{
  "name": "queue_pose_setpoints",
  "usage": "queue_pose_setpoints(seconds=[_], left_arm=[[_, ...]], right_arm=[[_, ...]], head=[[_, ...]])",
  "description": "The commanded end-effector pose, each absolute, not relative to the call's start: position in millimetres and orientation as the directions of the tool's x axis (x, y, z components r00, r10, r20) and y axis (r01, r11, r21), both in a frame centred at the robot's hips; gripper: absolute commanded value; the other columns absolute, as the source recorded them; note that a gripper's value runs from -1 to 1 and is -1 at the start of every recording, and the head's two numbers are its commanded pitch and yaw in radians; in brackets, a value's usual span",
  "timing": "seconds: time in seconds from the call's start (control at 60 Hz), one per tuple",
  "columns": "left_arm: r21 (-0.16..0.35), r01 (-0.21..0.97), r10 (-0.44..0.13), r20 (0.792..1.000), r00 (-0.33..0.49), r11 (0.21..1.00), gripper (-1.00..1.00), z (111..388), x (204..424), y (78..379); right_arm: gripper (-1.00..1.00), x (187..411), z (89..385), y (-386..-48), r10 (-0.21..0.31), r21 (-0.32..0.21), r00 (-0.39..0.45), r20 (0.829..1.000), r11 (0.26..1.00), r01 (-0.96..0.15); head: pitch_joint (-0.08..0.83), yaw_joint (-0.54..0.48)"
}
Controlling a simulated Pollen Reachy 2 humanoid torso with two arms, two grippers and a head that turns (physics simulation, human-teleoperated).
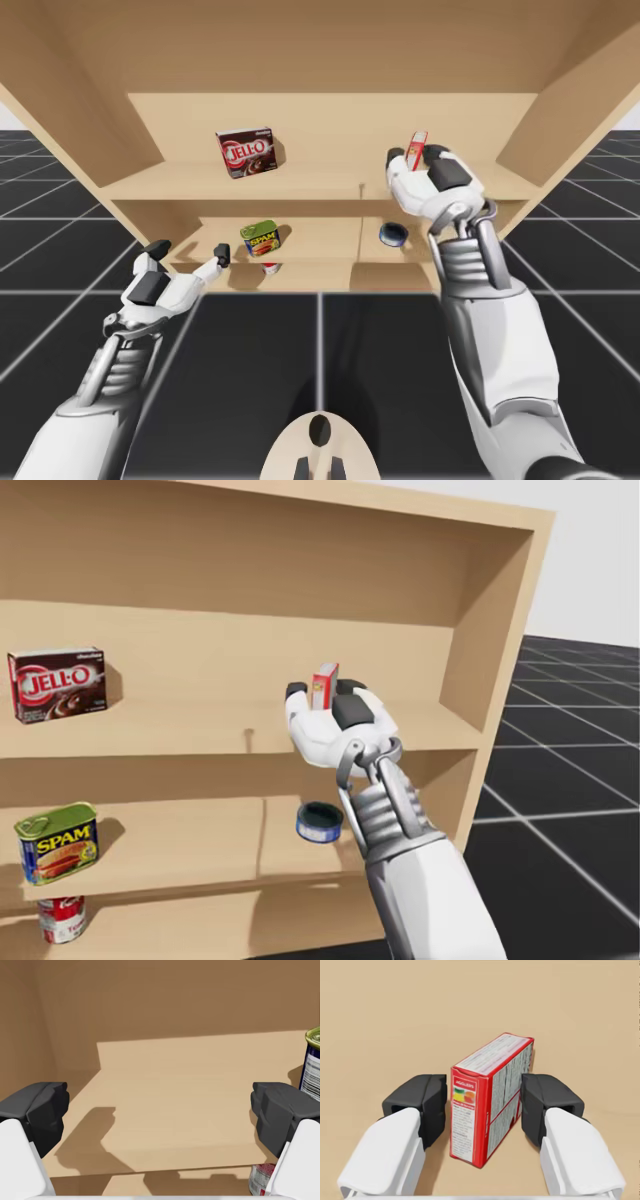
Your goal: Retrieve the gelatin box from the shelves.
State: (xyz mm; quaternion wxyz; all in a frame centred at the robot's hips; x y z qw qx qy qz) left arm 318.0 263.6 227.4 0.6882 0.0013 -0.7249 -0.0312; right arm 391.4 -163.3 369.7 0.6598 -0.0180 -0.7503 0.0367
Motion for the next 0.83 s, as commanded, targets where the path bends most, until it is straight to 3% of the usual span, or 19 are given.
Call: queue_pose_setpoints(seconds=[0.017, 0.217, 0.35, 0.55, 0.7, 0.833], left_arm=[[0.046, 0.041, -0.044, 0.998, -0.05, 0.998, -1.0, 227.2, 317.8, 263.7], [0.044, 0.041, -0.042, 0.998, -0.049, 0.998, -1.0, 227.1, 317.9, 264.4], [0.042, 0.039, -0.04, 0.998, -0.05, 0.998, -1.0, 227.2, 317.9, 265.3], [0.04, 0.038, -0.039, 0.998, -0.048, 0.998, -1.0, 227.1, 318.0, 265.6], [0.041, 0.037, -0.039, 0.998, -0.047, 0.998, -1.0, 227.3, 318.2, 266.1], [0.04, 0.037, -0.038, 0.998, -0.047, 0.999, -1.0, 227.4, 318.6, 266.0]], right_arm=[[0.94, 405.1, 363.9, -165.9, 0.089, -0.089, 0.024, 0.996, 0.996, 0.007], [1.0, 405.3, 362.5, -170.3, 0.09, -0.09, 0.021, 0.996, 0.996, 0.017], [1.0, 391.5, 379.8, -173.3, 0.092, -0.09, -0.048, 0.995, 0.995, 0.037], [1.0, 343.3, 410.7, -172.6, 0.125, -0.117, -0.184, 0.975, 0.992, 0.055], [1.0, 298.2, 400.7, -167.7, 0.184, -0.178, -0.233, 0.955, 0.983, 0.047], [1.0, 256.6, 387.0, -170.8, 0.192, -0.188, -0.273, 0.943, 0.981, 0.041]], head=[[0.222, -0.28], [0.233, -0.28], [0.234, -0.28], [0.232, -0.27], [0.236, -0.27], [0.241, -0.27]])
